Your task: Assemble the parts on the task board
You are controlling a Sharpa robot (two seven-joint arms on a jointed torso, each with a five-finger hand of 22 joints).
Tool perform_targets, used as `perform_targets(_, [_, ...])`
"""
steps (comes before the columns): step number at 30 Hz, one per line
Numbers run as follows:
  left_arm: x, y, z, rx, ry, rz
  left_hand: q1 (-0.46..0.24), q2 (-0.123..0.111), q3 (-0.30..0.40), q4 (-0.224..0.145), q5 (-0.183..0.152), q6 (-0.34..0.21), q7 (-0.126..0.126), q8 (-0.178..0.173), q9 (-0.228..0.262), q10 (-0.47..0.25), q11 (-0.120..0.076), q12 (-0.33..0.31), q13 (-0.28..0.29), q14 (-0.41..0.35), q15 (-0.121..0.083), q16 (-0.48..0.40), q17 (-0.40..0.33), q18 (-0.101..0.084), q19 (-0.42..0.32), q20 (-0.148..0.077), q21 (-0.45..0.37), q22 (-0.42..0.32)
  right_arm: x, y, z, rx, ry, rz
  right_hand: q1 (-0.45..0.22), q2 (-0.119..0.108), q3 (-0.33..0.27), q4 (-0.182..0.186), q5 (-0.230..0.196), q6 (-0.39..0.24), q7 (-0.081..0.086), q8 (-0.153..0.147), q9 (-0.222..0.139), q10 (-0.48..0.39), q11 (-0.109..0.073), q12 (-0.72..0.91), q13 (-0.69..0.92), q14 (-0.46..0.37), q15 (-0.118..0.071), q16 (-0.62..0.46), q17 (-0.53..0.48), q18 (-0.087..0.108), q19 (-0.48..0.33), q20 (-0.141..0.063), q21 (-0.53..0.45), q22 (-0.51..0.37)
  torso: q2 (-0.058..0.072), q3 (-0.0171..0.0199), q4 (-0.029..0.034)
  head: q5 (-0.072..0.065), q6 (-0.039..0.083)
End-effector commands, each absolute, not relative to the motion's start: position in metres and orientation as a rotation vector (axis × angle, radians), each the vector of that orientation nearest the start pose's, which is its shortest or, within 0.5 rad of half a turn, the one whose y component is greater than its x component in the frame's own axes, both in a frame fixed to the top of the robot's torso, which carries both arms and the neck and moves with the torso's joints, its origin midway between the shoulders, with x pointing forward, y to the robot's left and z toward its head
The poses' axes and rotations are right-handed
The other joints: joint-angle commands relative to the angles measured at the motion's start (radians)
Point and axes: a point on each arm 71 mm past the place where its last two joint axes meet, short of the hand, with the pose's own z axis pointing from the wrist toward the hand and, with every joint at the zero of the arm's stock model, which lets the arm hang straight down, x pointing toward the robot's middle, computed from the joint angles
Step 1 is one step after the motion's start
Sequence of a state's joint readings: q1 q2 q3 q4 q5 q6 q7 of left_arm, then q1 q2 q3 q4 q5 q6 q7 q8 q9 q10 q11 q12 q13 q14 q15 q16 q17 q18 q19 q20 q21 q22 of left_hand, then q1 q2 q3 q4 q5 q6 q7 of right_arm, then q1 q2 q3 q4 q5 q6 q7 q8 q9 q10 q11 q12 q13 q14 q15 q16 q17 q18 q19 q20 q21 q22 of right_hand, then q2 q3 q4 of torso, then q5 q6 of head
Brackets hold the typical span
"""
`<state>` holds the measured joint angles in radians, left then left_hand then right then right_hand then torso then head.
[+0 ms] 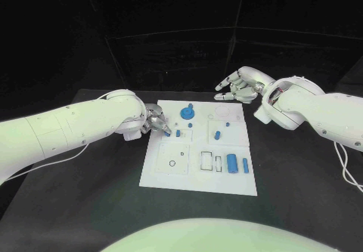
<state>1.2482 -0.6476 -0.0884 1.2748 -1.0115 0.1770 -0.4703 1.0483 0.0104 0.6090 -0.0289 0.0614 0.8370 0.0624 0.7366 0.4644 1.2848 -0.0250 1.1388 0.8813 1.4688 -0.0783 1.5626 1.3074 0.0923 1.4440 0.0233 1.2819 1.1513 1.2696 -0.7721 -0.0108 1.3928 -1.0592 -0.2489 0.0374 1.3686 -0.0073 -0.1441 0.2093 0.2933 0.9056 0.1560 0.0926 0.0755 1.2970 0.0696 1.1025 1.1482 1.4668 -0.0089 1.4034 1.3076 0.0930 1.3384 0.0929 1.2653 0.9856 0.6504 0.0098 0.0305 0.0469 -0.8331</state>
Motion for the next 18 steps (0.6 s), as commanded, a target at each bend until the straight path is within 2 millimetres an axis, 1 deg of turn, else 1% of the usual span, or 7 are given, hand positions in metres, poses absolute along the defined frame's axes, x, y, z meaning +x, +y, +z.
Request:
perform_targets(1, [0.5169, 0.1881, -0.2366, -0.182, 2.385, -0.400, -0.022, -0.008, 0.058, -0.057, 0.000, 0.023, -0.016, 0.006, 0.000, 0.006, -0.002, 0.004, -0.001, 0.097, -0.009, -0.001, 0.243, -0.006, 0.009, -0.002, 0.002, 0.002, 0.5229, -0.1988, -0.1481, 0.121, 1.679, 0.914, 0.001, 0.007, -0.006, -0.002, 0.003, -0.004, 0.002, 0.006, 0.001, -0.008, -0.001, -0.002, -0.001, 0.049, -0.003, -0.006, 0.026, 0.016, -0.008, -0.001, -0.005, -0.001, 0.000, 0.0003, -0.0006, -0.001, -0.002])
perform_targets(5, [0.5176, 0.1874, -0.2369, -0.181, 2.387, -0.398, -0.040, -0.012, 0.046, -0.042, 0.000, 0.029, -0.019, 0.009, -0.002, 0.008, -0.005, 0.005, -0.001, 0.098, -0.012, 0.000, 0.243, -0.006, 0.009, -0.004, 0.002, 0.003, 0.5228, -0.1988, -0.1481, 0.121, 1.679, 0.913, 0.001, 0.007, -0.006, -0.002, 0.003, -0.004, 0.002, 0.006, 0.001, -0.008, -0.001, -0.002, -0.001, 0.049, -0.003, -0.006, 0.026, 0.016, -0.008, -0.001, -0.005, -0.001, 0.000, 0.0003, -0.0008, -0.002, -0.001])
perform_targets(13, [0.5191, 0.1862, -0.2376, -0.178, 2.393, -0.394, -0.054, -0.014, 0.036, -0.030, 0.000, 0.036, -0.023, 0.011, -0.005, 0.009, -0.008, 0.006, -0.002, 0.098, -0.014, 0.000, 0.245, -0.007, 0.010, -0.006, 0.004, 0.006, 0.5227, -0.1988, -0.1480, 0.121, 1.679, 0.914, 0.001, 0.007, -0.006, -0.002, 0.003, -0.004, 0.002, 0.006, 0.001, -0.008, -0.001, -0.002, -0.001, 0.049, -0.003, -0.006, 0.026, 0.016, -0.008, -0.001, -0.005, -0.001, 0.000, 0.0001, -0.0001, -0.004, -0.003])
perform_targets(18, [0.5197, 0.1863, -0.2380, -0.176, 2.398, -0.390, -0.068, -0.020, 0.021, -0.020, -0.001, 0.044, -0.026, 0.015, -0.008, 0.009, -0.010, 0.004, -0.007, 0.099, -0.016, 0.002, 0.249, -0.008, 0.012, -0.008, 0.008, 0.013, 0.5227, -0.1987, -0.1480, 0.121, 1.679, 0.914, 0.001, 0.007, -0.006, -0.002, 0.003, -0.004, 0.002, 0.006, 0.001, -0.008, -0.001, -0.002, -0.001, 0.049, -0.003, -0.006, 0.026, 0.016, -0.008, -0.001, -0.005, -0.001, 0.000, 0.0000, 0.0003, -0.006, -0.004])
